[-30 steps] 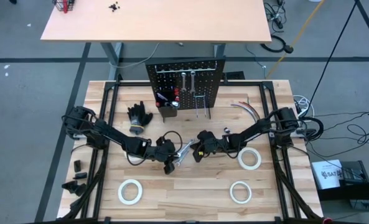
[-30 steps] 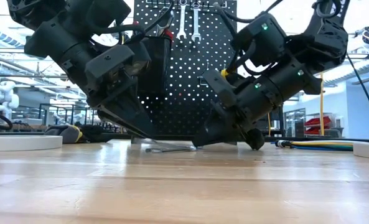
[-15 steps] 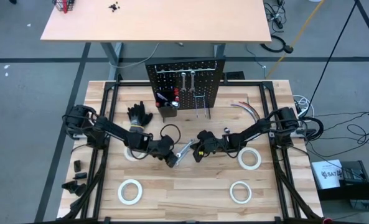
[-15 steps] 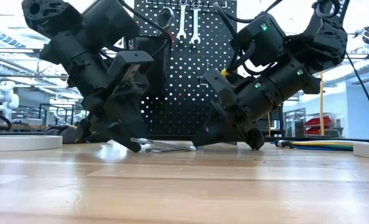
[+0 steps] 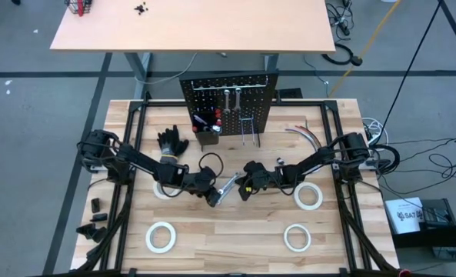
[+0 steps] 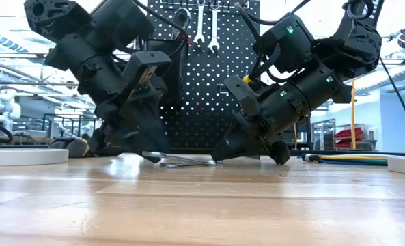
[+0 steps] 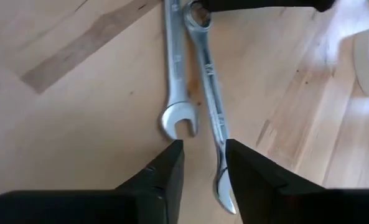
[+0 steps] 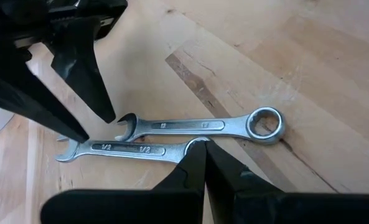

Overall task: Hang tools onto peg board
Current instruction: Hang the wrench on the peg board

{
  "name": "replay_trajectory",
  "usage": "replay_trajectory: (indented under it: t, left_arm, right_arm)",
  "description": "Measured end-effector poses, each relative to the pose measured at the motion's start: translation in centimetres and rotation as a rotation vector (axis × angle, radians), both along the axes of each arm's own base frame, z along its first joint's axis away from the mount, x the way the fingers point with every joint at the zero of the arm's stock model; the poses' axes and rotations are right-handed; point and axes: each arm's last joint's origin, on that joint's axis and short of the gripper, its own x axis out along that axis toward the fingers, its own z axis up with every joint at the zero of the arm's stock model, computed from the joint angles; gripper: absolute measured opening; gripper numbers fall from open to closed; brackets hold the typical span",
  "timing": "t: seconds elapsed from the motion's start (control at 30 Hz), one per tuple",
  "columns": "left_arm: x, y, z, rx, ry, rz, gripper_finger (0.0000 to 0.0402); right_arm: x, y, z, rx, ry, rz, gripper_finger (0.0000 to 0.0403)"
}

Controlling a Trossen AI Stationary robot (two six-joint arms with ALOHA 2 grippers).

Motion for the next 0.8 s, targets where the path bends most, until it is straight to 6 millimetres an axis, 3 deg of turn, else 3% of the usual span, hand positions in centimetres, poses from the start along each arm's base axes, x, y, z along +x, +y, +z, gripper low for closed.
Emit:
replay_trajectory:
  t: [0.3,0.47,0.8]
  left_arm:
    - [0.2,-0.3,0.3,0.042,-0.045,-0.021,0.0182]
    - [0.4,-0.9,0.6,0.154,-0.112,-0.025,0.0188]
    - [0.2,-1.8,-0.4,0.199,-0.082,-0.048,0.0188]
  right_arm:
    - [0.0,0.0,0.0,0.003,0.001,0.004,0.0]
    - [0.0,0.0,0.0,-0.002,0.002,0.012,0.0]
    - [0.0,0.0,0.0,-0.003,-0.003,0.012,0.0]
